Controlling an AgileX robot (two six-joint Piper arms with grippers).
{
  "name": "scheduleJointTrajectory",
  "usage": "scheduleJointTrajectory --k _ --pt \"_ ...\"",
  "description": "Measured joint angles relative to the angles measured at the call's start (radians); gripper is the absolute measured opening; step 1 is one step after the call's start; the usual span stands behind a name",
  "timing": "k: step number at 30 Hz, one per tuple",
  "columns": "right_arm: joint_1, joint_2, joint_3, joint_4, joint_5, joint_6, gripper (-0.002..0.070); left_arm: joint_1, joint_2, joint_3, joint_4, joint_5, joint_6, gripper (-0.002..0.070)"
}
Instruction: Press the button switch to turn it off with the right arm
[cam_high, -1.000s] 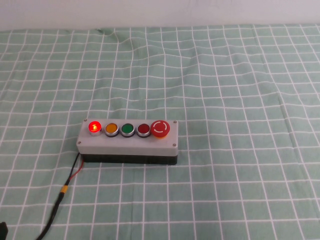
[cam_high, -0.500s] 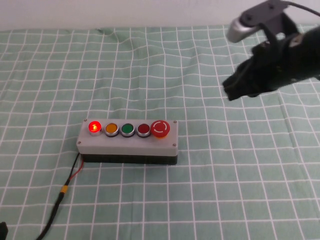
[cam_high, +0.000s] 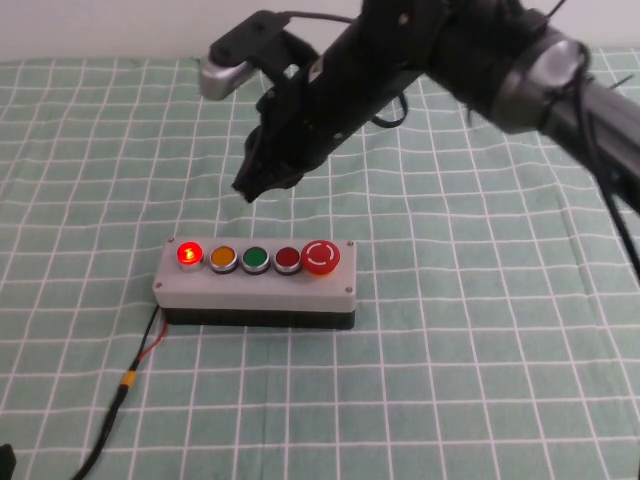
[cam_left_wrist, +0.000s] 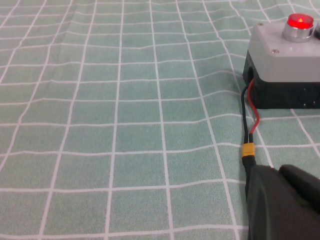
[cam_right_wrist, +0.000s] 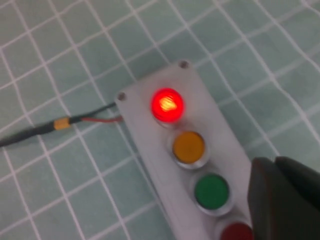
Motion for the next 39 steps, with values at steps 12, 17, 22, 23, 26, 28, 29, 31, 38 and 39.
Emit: scheduleJointTrajectory --k 12,17,22,23,26,28,29,31,38,39 --pt "0.106 0.202 -0.265 0.029 0.008 0.000 -0.0016 0.000 0.000 0.000 0.000 0.000 0.000 -0.0003" --pt "0.118 0.246 -0.269 0.034 -0.006 0.000 -0.0016 0.000 0.000 0.000 0.000 0.000 0.000 -0.0003" --pt "0.118 0.317 -0.274 -0.005 -0.029 0.017 -0.0016 0.000 0.000 0.000 0.000 0.000 0.000 -0.0003" --pt "0.119 0.317 -0.278 -0.024 -0.037 0.036 -0.0016 0.000 0.000 0.000 0.000 0.000 0.000 -0.0003" --pt "0.119 0.312 -0.283 -0.064 -0.039 0.079 -0.0016 0.000 0.000 0.000 0.000 0.000 0.000 -0.0003" --pt "0.119 0.300 -0.283 -0.085 -0.036 0.088 -0.0016 0.000 0.000 0.000 0.000 0.000 0.000 -0.0003" --pt "0.119 0.289 -0.278 -0.094 -0.034 0.090 -0.0016 0.000 0.000 0.000 0.000 0.000 0.000 -0.0003" --pt "0.119 0.262 -0.274 -0.116 -0.016 0.094 -0.0016 0.000 0.000 0.000 0.000 0.000 0.000 -0.0003" --pt "0.119 0.096 -0.274 -0.137 0.044 0.094 -0.0016 0.000 0.000 0.000 0.000 0.000 0.000 -0.0003" --pt "0.119 0.075 -0.274 -0.150 0.061 0.095 -0.0016 0.000 0.000 0.000 0.000 0.000 0.000 -0.0003"
